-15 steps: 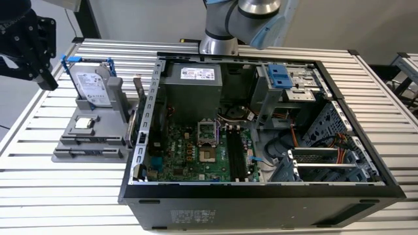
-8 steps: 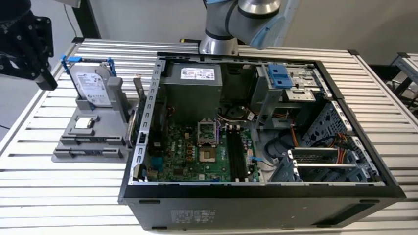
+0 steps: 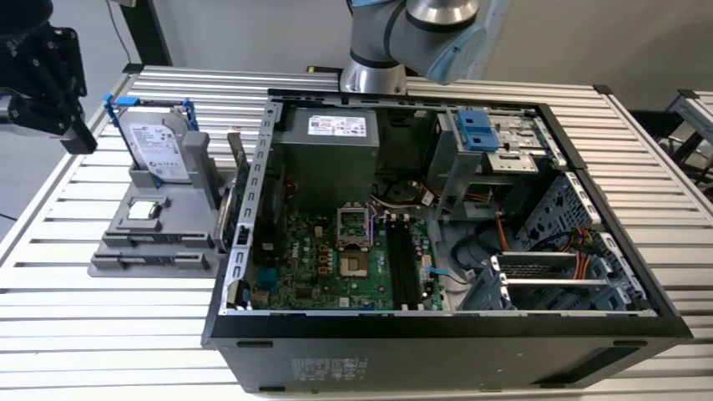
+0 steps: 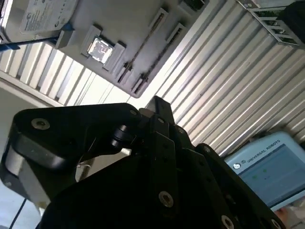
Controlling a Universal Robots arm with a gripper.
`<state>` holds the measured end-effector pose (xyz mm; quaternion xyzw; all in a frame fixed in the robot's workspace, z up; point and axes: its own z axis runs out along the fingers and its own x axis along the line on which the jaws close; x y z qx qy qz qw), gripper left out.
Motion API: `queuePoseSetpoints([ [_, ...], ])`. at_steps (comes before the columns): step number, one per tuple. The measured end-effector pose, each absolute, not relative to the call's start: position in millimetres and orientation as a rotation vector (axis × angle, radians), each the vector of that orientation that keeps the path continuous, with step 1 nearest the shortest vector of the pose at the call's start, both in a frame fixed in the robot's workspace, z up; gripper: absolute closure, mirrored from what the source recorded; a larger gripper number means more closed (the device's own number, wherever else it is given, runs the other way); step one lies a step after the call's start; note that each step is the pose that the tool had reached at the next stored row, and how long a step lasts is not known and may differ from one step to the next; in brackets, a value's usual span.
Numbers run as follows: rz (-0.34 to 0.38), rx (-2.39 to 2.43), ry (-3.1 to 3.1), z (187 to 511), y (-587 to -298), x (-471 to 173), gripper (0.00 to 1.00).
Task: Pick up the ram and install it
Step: 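Pick up the ram and move it above insertion slot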
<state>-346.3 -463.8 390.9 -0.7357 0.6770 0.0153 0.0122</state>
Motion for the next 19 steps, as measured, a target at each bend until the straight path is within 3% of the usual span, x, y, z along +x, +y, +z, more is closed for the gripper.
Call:
queuePoseSetpoints([
  [11, 0.049, -2.353, 2.045, 390.9, -463.7, -346.3, 1.00],
  [12, 0.049, -2.356, 2.042, 390.9, -463.7, -346.2, 0.00],
  [19, 0.049, -2.375, 2.020, 390.9, -463.8, -346.2, 0.00],
])
